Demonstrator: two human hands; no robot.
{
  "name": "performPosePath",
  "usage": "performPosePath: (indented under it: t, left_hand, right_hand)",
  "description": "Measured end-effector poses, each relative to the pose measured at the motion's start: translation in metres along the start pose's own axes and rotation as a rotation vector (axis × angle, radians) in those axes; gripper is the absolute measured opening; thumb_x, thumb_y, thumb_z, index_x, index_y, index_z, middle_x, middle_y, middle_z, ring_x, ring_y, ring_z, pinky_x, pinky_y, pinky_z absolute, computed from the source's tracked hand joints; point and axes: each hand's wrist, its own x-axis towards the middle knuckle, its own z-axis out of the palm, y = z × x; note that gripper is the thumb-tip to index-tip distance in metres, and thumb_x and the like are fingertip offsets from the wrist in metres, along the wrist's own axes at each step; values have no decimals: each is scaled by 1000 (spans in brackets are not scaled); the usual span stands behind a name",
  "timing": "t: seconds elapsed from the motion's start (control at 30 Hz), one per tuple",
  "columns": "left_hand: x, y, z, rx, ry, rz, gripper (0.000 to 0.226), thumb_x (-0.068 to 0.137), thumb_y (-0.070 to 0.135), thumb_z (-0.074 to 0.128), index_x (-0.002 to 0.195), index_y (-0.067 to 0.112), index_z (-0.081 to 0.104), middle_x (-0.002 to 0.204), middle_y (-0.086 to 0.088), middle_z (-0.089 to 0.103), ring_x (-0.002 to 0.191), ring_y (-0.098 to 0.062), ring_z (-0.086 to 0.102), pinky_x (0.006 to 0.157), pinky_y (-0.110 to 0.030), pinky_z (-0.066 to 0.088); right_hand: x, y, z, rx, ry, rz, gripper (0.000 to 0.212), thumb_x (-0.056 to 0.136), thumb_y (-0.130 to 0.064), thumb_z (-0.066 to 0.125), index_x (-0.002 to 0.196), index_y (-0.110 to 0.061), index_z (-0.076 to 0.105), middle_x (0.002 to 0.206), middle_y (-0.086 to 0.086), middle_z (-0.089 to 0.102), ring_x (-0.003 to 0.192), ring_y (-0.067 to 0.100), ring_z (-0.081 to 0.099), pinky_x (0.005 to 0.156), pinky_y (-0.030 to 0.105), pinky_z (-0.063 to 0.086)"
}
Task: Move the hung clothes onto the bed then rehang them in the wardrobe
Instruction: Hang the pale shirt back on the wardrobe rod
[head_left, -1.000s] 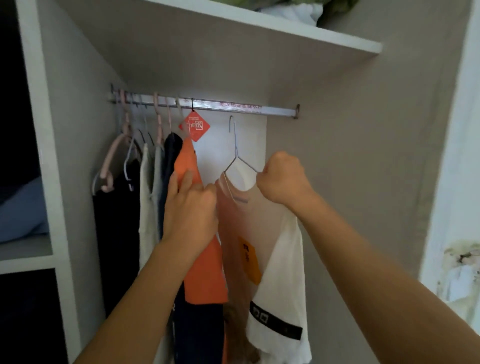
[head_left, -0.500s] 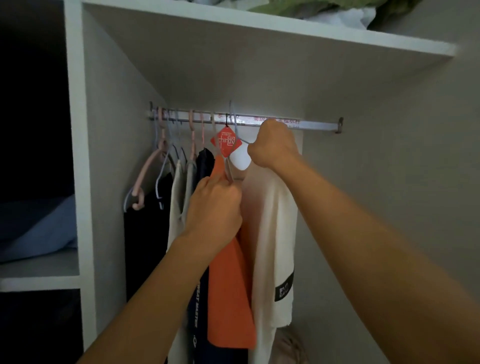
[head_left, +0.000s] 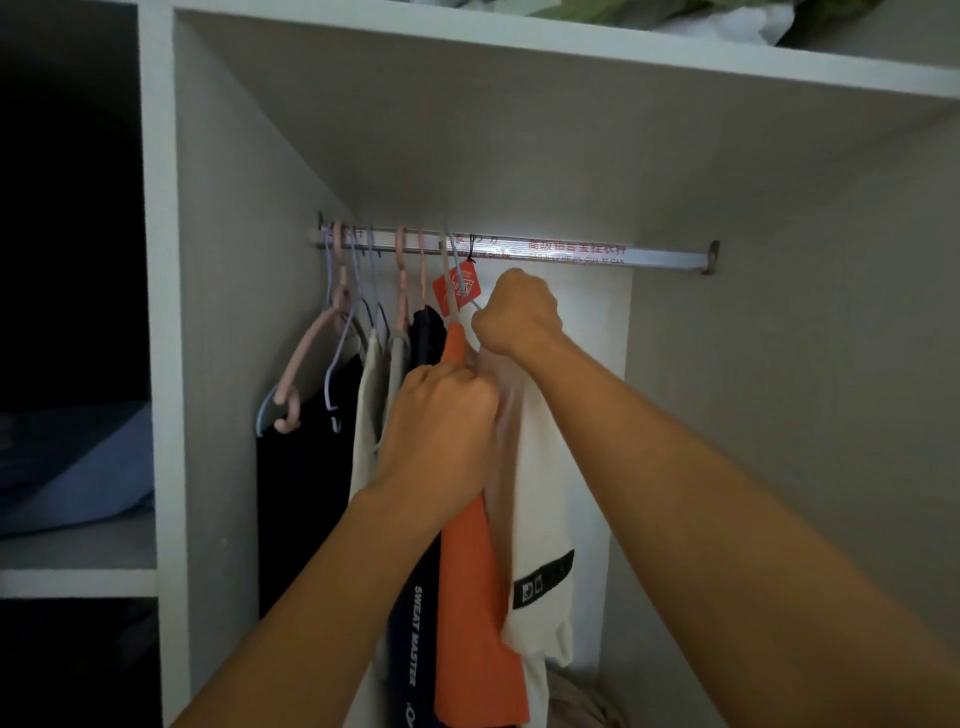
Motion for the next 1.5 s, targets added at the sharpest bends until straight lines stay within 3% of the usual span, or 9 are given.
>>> performPosePath:
  t: [0.1,0.3,0.47,0.57,0.7,0.83,1.0,1.17,1.5]
  left_hand:
    - [-2,-3,3,-16,4,3,18,71,-1,71,62,11,61,62,-6,59,63,-23,57,63,-27,32]
    - [-11,3,2,-36,25,-31,15,77,2,70,66,11,64,62,-5,60,74,-25,60,70,-35,46]
    - [-14,10,-5,-45,38,-55,9,87,9,64,81,9,70,73,-7,65,78,-27,59,72,-38,46]
    - [-16,15,-16,-15,67,-98,13,92,17,59,89,13,71,80,-3,68,79,-24,56,71,-35,41]
    - [-19,30,-21,-65,-31,-156,18,96,26,53,97,17,69,88,2,68,80,-19,61,70,-35,49]
    - [-30,44,-16,-119,-158,-225,18,98,31,53,98,19,66,83,5,66,75,-17,63,64,-37,53]
    - [-51,55,-9,-191,-300,-272,22,97,34,55,108,19,65,93,4,67,85,-17,63,71,-38,53]
    - [-84,70,-14,-328,-465,-206,35,97,35,57,128,19,59,119,-2,63,103,-18,60,82,-32,49]
    - [-174,109,-27,-513,-738,-39,47,89,37,67,133,27,54,122,2,62,109,-18,59,90,-35,49]
  right_hand:
    - [-7,10,13,52,-16,35,22,85,-15,68,91,-11,47,93,8,53,96,29,64,71,33,50]
    - [-21,22,27,158,-25,50,20,89,-23,65,97,-9,52,102,14,63,96,32,65,70,32,53]
    - [-25,27,13,210,-106,62,22,91,-15,59,74,-10,46,69,2,50,59,21,57,45,23,38]
    - [-32,40,4,282,-153,109,23,93,-15,50,74,-3,57,66,13,68,51,26,67,59,34,61]
    - [-48,62,-1,213,-204,127,19,87,-8,50,86,2,66,68,13,72,56,25,71,69,43,63]
    - [-80,84,-11,41,-289,98,14,83,-11,57,80,-3,69,71,9,72,64,23,71,72,38,62]
    - [-135,111,-25,-60,-358,24,25,87,-23,59,78,0,66,73,9,66,69,24,64,62,33,53]
    - [-206,133,-46,-92,-433,-50,23,94,-31,57,108,-17,69,108,-2,69,100,18,64,89,38,54]
    - [-376,144,-111,-416,-361,354,45,92,-50,55,132,-31,48,131,-6,58,115,21,58,96,39,49]
